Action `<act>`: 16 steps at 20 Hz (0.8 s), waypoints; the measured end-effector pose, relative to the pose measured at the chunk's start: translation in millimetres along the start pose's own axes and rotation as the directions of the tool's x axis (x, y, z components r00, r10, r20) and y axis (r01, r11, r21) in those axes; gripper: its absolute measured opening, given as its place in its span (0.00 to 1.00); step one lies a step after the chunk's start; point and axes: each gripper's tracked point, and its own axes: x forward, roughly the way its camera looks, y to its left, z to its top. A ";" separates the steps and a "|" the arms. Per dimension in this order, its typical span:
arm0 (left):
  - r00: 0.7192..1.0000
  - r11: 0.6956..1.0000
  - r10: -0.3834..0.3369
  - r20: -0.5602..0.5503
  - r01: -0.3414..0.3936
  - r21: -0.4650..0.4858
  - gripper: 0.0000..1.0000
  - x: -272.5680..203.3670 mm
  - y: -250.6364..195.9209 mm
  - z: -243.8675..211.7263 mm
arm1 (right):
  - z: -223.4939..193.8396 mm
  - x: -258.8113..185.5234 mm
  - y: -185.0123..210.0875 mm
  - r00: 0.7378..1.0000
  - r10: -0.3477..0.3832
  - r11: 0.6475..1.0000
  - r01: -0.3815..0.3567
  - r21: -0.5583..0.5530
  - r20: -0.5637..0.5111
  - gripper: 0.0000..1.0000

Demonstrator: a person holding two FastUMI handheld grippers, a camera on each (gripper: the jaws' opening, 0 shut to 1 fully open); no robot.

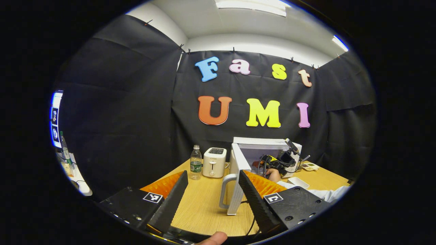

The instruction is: Open the microwave oven with the left hand, put the food in, and close the microwave oven.

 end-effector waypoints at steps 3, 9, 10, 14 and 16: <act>1.000 1.000 0.004 -0.030 -0.004 -0.004 0.92 11.4 0.4 -11.5 | -2.9 17.1 8.3 1.000 0.018 0.999 -0.018 0.030 0.005 0.11; 0.998 1.000 0.015 -0.062 -0.015 0.008 0.92 21.1 3.8 -21.8 | -3.5 44.4 2.0 0.999 -0.026 0.999 0.027 -0.026 0.035 0.17; 0.997 1.000 0.017 -0.069 -0.017 0.001 0.92 22.2 4.8 -23.7 | -3.7 44.6 0.3 0.999 -0.034 0.999 0.035 -0.033 0.037 0.19; 0.996 0.999 0.027 -0.084 -0.028 -0.018 0.92 22.9 11.8 -30.2 | 3.4 40.3 1.1 0.996 -0.062 0.985 0.071 -0.156 0.065 0.42; 0.996 0.999 0.027 -0.084 -0.029 -0.021 0.92 24.1 13.9 -32.6 | 10.9 35.1 3.2 0.992 -0.076 0.966 0.097 -0.238 0.096 0.72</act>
